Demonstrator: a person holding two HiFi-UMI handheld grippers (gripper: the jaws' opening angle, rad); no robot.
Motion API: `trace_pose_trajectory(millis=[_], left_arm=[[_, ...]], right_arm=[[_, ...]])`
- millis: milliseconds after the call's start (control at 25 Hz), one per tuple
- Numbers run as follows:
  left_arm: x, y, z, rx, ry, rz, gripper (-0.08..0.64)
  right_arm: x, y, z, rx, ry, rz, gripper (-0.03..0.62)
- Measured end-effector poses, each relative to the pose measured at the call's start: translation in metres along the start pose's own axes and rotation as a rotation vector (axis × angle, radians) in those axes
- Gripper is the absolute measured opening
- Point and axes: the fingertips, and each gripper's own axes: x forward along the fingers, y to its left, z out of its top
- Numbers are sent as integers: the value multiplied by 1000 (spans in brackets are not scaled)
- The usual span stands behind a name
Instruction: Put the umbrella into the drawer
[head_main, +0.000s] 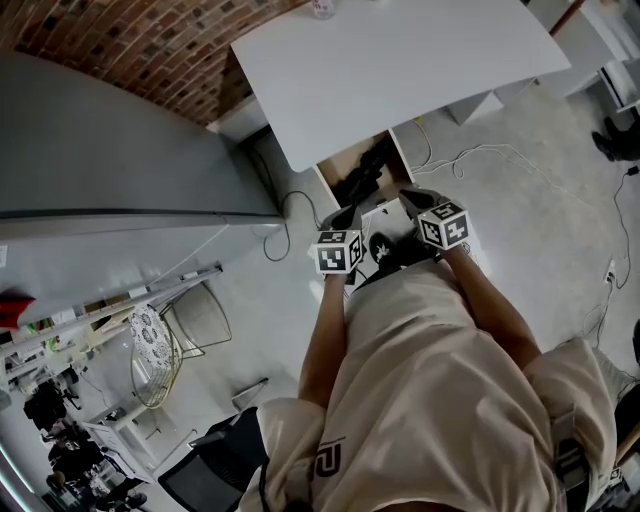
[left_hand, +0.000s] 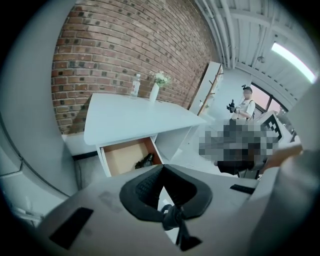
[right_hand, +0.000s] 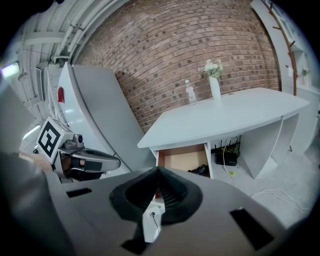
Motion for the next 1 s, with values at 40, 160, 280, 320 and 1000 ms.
trace_pose_trajectory(millis=[40,160,280,320,1000], left_arm=[[-1,0,0,-9,-5,0,9],[-2,1,3,-1,-16,7,9],[-1,0,3,13,-20,17,9],[-1,-1,3,17,-22,20,9],[9,-5,16,66,-51,37,9]], right_arm=[[-1,-1,0,2,-6,-4,67],[-4,-3,1,2,-14,-18,67],[-7,-5,-2,-1,-13,-27,67],[-8,-6,-3,-2,-12,-27,67],[-23,-18,2,35,-62,-32,67]])
